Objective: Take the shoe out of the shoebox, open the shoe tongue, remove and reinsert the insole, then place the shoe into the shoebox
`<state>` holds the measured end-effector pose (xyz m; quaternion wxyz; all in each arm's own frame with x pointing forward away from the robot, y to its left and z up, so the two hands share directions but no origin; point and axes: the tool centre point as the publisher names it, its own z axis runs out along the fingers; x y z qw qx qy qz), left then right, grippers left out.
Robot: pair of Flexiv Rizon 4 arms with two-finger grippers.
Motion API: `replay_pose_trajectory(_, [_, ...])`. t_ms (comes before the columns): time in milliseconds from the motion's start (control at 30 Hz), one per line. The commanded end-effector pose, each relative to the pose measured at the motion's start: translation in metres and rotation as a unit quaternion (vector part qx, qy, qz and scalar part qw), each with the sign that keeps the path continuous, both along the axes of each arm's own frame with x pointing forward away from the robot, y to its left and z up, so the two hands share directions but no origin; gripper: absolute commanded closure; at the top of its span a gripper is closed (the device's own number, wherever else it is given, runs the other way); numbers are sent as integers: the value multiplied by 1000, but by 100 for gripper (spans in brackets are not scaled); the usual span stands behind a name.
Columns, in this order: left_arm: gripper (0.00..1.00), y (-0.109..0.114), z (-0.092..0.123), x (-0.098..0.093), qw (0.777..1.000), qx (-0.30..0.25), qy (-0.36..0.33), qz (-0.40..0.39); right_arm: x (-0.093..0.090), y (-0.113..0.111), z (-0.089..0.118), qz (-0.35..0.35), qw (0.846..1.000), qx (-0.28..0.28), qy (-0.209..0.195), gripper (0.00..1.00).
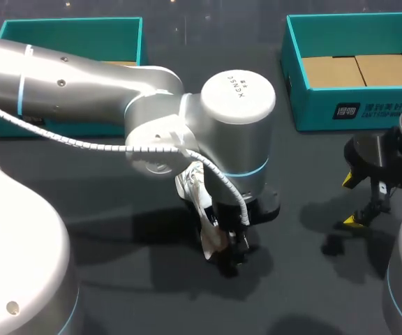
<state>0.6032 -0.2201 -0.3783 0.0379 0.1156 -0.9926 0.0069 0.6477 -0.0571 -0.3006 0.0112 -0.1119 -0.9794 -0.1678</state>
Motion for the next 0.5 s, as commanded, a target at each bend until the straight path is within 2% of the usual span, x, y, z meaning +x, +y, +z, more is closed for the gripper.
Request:
replay_pose_trajectory(33, [23,-2,-2,-1,1000,7,-1,-5,-2,0,0,-1,1000,-1,-1,0])
replay_pose_trajectory(433, [53,-1,-8,-2,1000,16,1,-7,-2,0,0,-1,1000,-1,-1,0])
replay_pose_trajectory(500, [64,-1,-8,-2,1000,17,2,-6,-2,0,0,-1,1000,-1,-1,0])
